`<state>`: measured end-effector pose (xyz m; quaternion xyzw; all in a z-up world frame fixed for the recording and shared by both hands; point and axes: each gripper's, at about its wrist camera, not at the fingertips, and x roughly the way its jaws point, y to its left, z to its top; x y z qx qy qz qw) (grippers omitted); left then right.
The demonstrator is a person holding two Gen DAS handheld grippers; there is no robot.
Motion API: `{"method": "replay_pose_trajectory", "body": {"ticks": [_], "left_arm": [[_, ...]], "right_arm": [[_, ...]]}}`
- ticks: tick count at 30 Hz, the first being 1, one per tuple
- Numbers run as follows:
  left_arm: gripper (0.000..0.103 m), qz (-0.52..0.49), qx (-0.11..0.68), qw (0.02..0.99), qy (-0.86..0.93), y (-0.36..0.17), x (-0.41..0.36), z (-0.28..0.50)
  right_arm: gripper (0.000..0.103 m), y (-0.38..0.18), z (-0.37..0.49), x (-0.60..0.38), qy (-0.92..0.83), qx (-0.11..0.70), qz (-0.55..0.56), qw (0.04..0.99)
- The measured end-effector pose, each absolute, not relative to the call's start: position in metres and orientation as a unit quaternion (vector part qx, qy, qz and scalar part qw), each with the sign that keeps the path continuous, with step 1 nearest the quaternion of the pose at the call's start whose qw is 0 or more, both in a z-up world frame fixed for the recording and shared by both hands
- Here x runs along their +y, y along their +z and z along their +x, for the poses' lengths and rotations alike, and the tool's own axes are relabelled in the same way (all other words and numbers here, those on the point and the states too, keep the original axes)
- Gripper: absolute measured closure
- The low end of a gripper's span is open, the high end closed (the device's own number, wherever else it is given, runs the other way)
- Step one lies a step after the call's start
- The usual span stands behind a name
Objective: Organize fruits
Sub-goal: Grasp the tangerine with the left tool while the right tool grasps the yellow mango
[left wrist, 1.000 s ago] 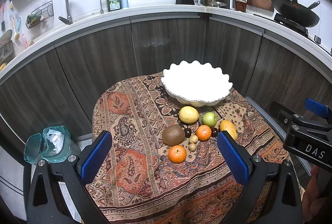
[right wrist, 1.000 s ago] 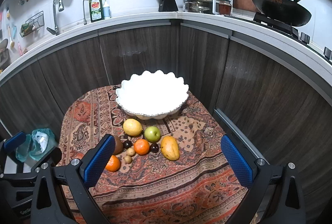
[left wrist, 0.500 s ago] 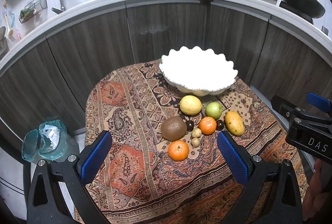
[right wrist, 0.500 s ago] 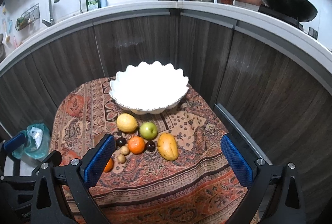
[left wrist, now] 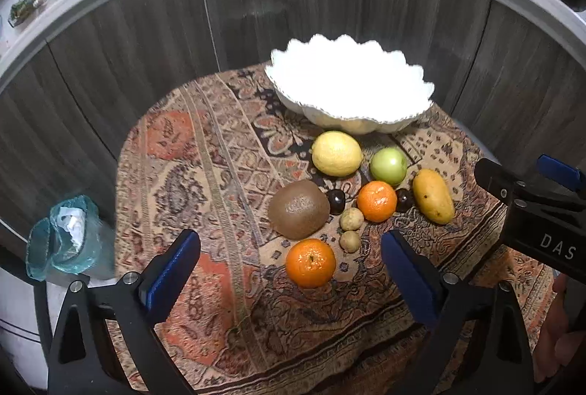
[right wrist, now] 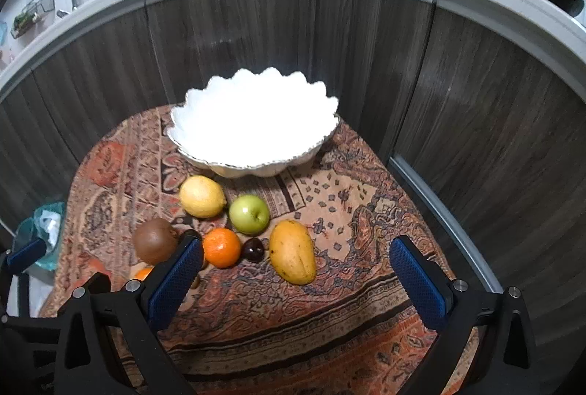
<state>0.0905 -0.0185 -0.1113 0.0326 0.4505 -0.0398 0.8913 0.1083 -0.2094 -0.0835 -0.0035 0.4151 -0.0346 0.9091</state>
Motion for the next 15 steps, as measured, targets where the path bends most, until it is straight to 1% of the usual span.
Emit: {"method": "replay_pose_trajectory", "body": {"ticks": [3,6,9,11,12,15], "left_arm": [[0.004,0.033,0.461,0.886,-0.042,-0.123,-0.022,0.097],[0.008,0.038,0.468,0.881,-0.045,-0.135,-0.025,0.103],[0.012,0.038,0.481,0.875,-0.044,-0.148,-0.026,0.109],[0.019,0.035,0.493,0.868,-0.044,-0.158,-0.025,0.112],[0.021,0.032,0.498,0.865,-0.045,-0.162,-0.024,0.113],[0.025,0.030,0.509,0.859,-0.046,-0.173,-0.023,0.116]], "right_arm": [[0.001,-0.096,0.117,-0.211,-0.039,0.425,-0.008,0.904],[0.001,-0.109,0.125,-0.214,-0.043,0.435,-0.013,0.899],[0.001,-0.119,0.132,-0.214,-0.045,0.439,-0.028,0.897],[0.001,-0.126,0.137,-0.213,-0.043,0.444,-0.038,0.894],[0.001,-0.130,0.140,-0.212,-0.040,0.447,-0.042,0.892],[0.009,-0.144,0.147,-0.212,-0.034,0.462,-0.050,0.885]]}}
